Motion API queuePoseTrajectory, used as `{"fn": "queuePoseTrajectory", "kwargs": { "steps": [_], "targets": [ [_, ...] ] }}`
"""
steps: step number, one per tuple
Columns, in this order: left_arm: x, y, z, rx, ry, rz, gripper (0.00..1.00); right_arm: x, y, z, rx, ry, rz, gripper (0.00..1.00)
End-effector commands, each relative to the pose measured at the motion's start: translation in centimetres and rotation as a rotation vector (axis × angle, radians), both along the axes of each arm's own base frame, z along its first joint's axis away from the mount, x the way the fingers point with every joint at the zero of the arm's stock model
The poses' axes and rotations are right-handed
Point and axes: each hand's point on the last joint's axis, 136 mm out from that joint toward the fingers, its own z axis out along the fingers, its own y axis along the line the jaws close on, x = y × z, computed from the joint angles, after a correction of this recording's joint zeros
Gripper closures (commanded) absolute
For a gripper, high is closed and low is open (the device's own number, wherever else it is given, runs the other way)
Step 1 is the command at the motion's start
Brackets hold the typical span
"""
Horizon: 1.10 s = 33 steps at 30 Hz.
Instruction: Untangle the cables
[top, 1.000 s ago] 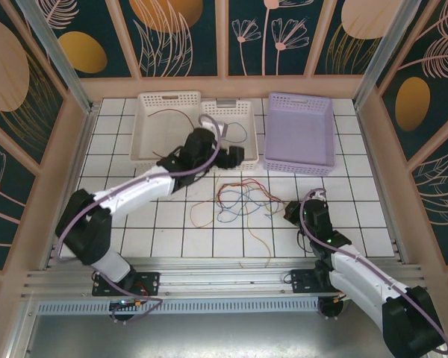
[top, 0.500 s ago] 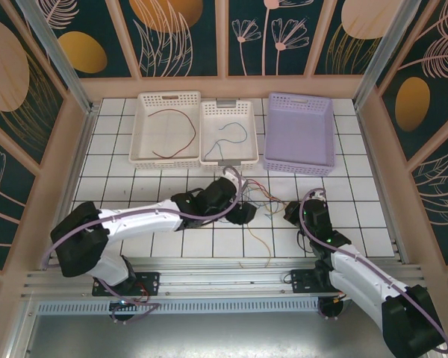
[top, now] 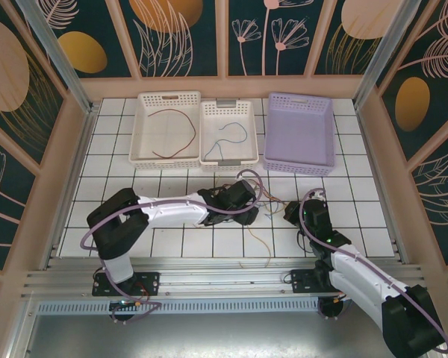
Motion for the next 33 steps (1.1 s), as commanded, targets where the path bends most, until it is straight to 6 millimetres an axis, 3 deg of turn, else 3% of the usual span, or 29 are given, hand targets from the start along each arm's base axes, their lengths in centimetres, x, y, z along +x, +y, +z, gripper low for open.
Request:
{"fn": "queuePoseTrajectory", "kwargs": {
  "steps": [1, 6, 11, 15, 20, 21, 29, 33],
  "targets": [
    [0.2, 0.0, -0.2, 0.049, -0.017, -0.007, 0.36, 0.2, 0.3, 0.5, 0.008, -0.021, 0.015, 1.00],
    [0.7, 0.3, -0.9, 0.094, -0.033, -0.005, 0.48, 0.1, 0.3, 0.5, 0.008, -0.021, 0.017, 1.00],
    [1.1, 0.0, -0.4, 0.093, -0.054, -0.001, 0.72, 0.1, 0.3, 0.5, 0.008, -0.022, 0.020, 1.00],
    [2.0, 0.2, 1.5, 0.097, -0.111, 0.009, 0.98, 0.1, 0.2, 0.3, 0.007, -0.017, 0.011, 1.00],
    [3.0, 0.8, 6.4, 0.053, -0.206, 0.043, 1.00, 0.2, -0.1, 0.1, 0.007, -0.007, -0.007, 1.00],
    [3.1, 0.8, 8.6, 0.012, -0.230, 0.049, 1.00, 0.1, -0.2, -0.1, 0.005, 0.000, -0.011, 1.00],
    [3.1, 2.2, 18.6, -0.165, -0.327, 0.087, 1.00, 0.3, -0.5, -1.0, -0.008, 0.041, -0.032, 1.00],
    [3.2, 3.9, 23.9, -0.253, -0.379, 0.124, 1.00, 0.4, -0.5, -1.2, -0.013, 0.053, -0.035, 1.00]
  ]
}}
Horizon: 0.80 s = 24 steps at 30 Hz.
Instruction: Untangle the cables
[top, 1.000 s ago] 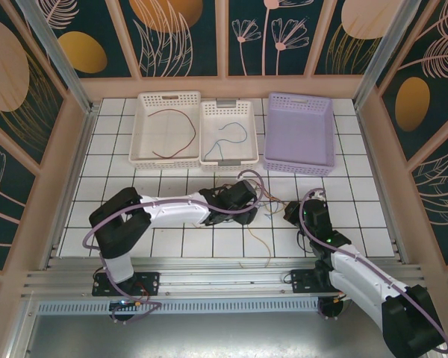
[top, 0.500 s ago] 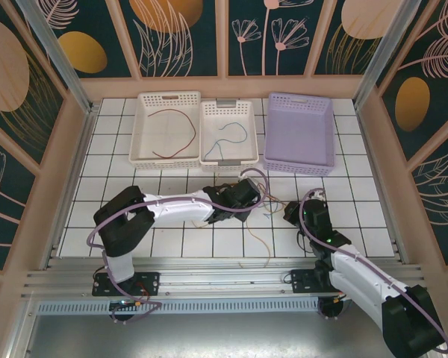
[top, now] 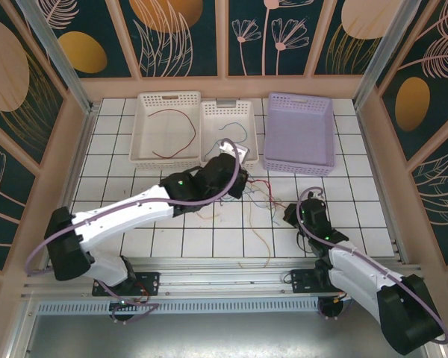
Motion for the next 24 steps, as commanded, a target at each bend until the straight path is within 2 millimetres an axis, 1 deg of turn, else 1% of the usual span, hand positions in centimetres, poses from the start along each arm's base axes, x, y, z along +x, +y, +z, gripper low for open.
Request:
{"fn": "queuePoseTrajectory", "kwargs": {
  "steps": [1, 4, 7, 11, 16, 24],
  "targets": [
    [0.7, 2.3, 4.9, -0.053, -0.062, 0.052, 1.00, 0.6, -0.3, 0.3, 0.004, -0.004, -0.032, 1.00],
    [1.1, 3.8, 8.5, -0.089, -0.104, 0.077, 1.00, 0.6, -0.3, 0.1, -0.002, 0.008, -0.032, 1.00],
    [1.6, 5.2, 11.6, -0.124, -0.135, 0.095, 1.00, 0.6, -0.4, -0.1, -0.007, 0.019, -0.034, 1.00],
    [2.0, 6.7, 15.3, -0.150, -0.179, 0.114, 1.00, 0.6, -0.4, -0.3, -0.011, 0.032, -0.035, 1.00],
    [1.8, 8.2, 19.0, -0.160, -0.227, 0.132, 1.00, 0.6, -0.5, -0.5, -0.018, 0.044, -0.044, 1.00],
    [1.1, 12.0, 23.6, -0.150, -0.317, 0.212, 1.00, 0.5, -0.5, -0.9, -0.030, 0.066, -0.046, 1.00]
  ]
}}
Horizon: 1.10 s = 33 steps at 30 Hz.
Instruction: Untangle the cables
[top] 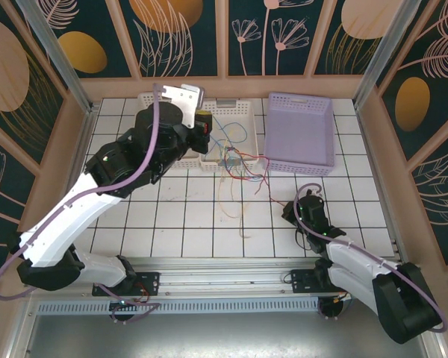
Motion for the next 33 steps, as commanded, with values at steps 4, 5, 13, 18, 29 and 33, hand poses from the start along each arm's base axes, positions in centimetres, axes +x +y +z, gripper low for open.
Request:
{"fn": "queuePoseTrajectory", "kwargs": {
  "steps": [4, 5, 13, 18, 29, 33],
  "targets": [
    [-1.1, 5.2, 5.5, -0.018, -0.112, 0.115, 1.00, -0.1, -0.8, -0.9, -0.050, 0.056, -0.035, 1.00],
    [-1.3, 5.6, 5.9, -0.022, -0.120, 0.121, 1.00, 0.0, -0.7, -0.9, -0.053, 0.055, -0.035, 1.00],
    [-2.5, 9.7, 9.4, -0.032, -0.195, 0.217, 1.00, -0.1, -0.7, -1.1, -0.086, 0.068, -0.042, 1.00],
    [-3.3, 11.5, 10.6, -0.060, -0.224, 0.251, 1.00, 0.0, -0.7, -1.2, -0.105, 0.072, -0.044, 1.00],
    [-3.6, 11.4, 7.8, -0.057, -0.193, 0.228, 1.00, 0.3, -0.4, 0.2, -0.091, 0.030, -0.037, 1.00],
    [-3.8, 11.2, 5.3, -0.038, -0.182, 0.213, 1.00, 1.2, -0.5, 2.9, -0.118, -0.016, -0.043, 1.00]
  ]
}}
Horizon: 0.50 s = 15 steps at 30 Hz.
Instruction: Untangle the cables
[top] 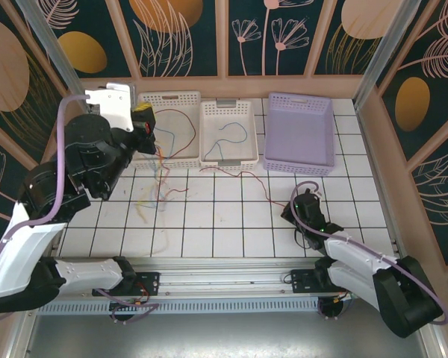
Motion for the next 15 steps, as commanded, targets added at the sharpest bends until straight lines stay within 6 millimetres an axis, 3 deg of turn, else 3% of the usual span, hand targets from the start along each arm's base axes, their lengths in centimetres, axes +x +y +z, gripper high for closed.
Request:
{"fn": "queuePoseTrajectory", "kwargs": {
  "steps": [1, 7, 15],
  "targets": [
    [-0.4, 0.3, -0.5, -0.036, -0.030, -0.013, 1.00, 1.4, 0.0, 3.5, -0.044, -0.063, -0.011, 1.00],
    [-0.8, -0.1, -4.9, -0.024, -0.048, -0.057, 1.00, 2.9, 1.0, 8.3, -0.099, -0.127, 0.004, 1.00],
    [-0.7, 0.0, -9.1, 0.042, -0.092, -0.058, 1.00, 5.0, 3.2, 15.1, -0.233, -0.223, 0.013, 1.00]
  ]
}}
